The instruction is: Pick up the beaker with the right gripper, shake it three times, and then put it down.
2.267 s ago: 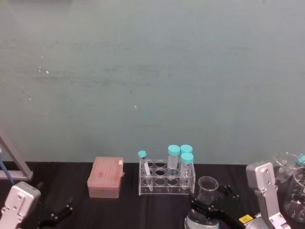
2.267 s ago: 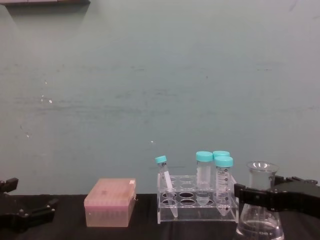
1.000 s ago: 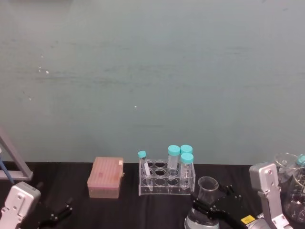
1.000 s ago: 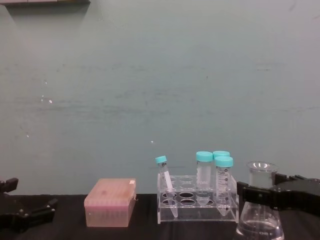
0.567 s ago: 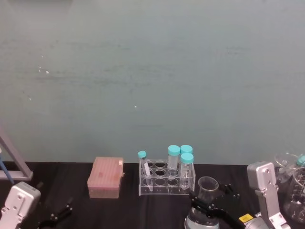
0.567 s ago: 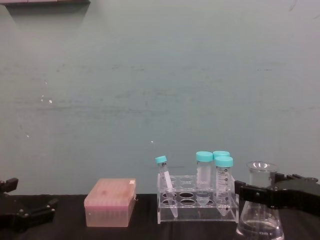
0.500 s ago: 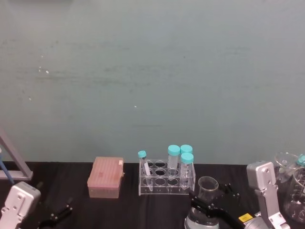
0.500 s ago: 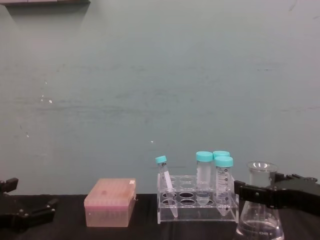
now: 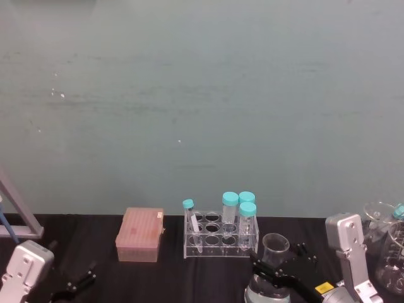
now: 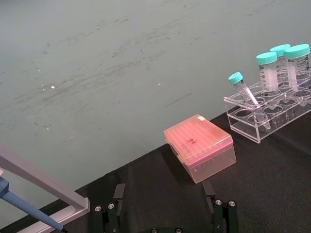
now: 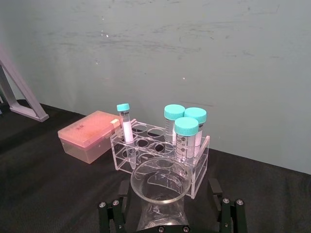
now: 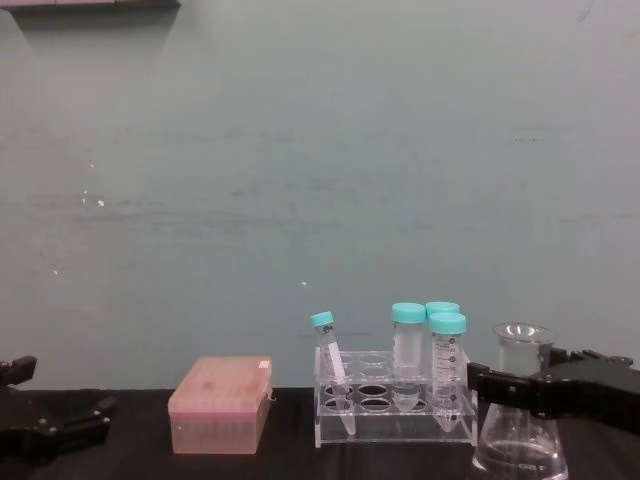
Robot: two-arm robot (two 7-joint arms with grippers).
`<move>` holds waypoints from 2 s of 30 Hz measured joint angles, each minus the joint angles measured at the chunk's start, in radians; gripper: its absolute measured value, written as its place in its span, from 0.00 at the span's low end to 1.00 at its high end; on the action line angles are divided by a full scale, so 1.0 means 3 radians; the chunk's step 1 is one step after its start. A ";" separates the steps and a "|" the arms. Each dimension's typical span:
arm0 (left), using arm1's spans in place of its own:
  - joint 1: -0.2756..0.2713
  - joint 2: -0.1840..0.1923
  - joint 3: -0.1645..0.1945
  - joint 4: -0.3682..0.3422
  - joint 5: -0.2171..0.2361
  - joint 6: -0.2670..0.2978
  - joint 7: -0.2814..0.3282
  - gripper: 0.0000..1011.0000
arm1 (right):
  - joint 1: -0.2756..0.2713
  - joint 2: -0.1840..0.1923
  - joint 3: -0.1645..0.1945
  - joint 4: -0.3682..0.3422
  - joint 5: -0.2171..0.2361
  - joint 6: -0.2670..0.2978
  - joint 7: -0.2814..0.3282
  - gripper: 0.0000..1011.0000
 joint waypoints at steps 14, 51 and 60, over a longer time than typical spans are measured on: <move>0.0000 0.0000 0.0000 0.0000 0.0000 0.0000 0.0000 0.99 | 0.0000 0.0001 0.0000 -0.0001 0.0001 0.0002 -0.0003 0.74; 0.0000 0.0000 0.0000 0.0000 0.0000 0.0000 0.0000 0.99 | 0.0010 0.0061 0.0066 -0.0164 -0.0060 -0.0039 0.0001 0.45; 0.0000 0.0000 0.0000 0.0000 0.0000 0.0000 0.0000 0.99 | 0.0031 -0.0101 0.0302 -0.0164 0.0449 0.0421 0.0063 0.45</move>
